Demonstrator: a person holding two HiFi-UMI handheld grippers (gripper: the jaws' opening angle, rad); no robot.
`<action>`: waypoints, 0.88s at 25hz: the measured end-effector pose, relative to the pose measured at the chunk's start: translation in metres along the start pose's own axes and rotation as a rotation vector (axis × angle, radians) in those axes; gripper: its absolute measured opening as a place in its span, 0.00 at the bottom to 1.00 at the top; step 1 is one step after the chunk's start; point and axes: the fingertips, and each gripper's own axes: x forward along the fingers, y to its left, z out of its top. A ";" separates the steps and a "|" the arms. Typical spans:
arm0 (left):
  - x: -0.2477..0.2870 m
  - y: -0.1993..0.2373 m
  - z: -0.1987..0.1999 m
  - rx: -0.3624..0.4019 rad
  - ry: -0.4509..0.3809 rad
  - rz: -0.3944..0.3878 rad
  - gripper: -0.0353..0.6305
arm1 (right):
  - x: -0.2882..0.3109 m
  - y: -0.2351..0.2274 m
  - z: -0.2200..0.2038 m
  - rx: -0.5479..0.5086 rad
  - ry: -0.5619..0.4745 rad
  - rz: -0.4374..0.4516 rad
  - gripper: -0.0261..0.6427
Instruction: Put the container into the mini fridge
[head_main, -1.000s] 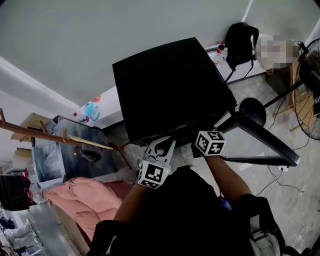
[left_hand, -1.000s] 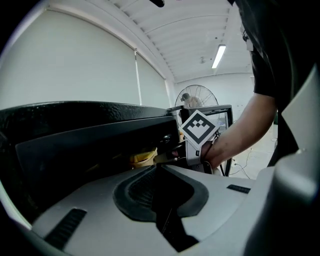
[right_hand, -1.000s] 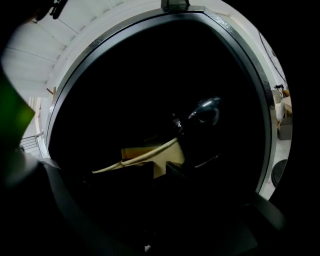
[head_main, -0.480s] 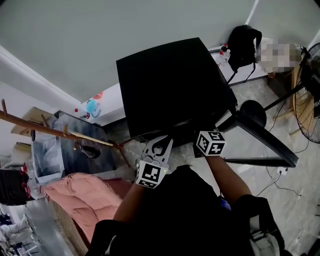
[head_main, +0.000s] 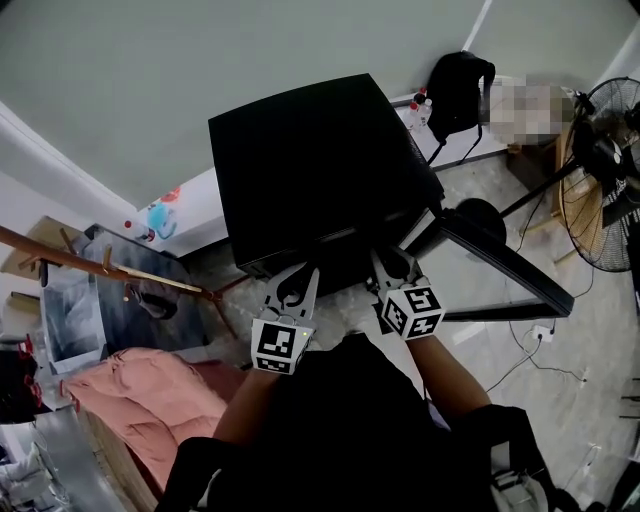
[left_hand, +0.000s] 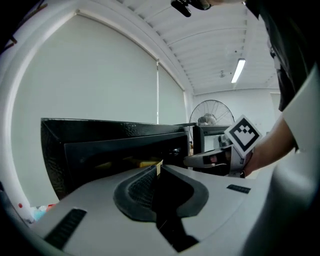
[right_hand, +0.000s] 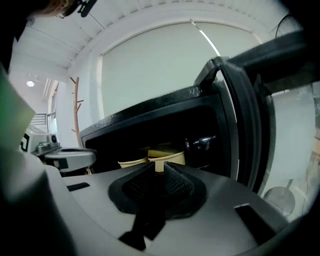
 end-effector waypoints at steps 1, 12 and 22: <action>-0.003 0.003 0.001 -0.012 -0.004 0.017 0.11 | -0.008 0.002 0.003 -0.001 -0.011 0.003 0.15; -0.049 0.024 0.020 0.001 -0.121 0.186 0.11 | -0.077 0.004 0.033 -0.072 -0.164 -0.022 0.09; -0.071 0.037 0.018 -0.061 -0.143 0.235 0.10 | -0.070 0.023 0.042 -0.056 -0.192 0.041 0.08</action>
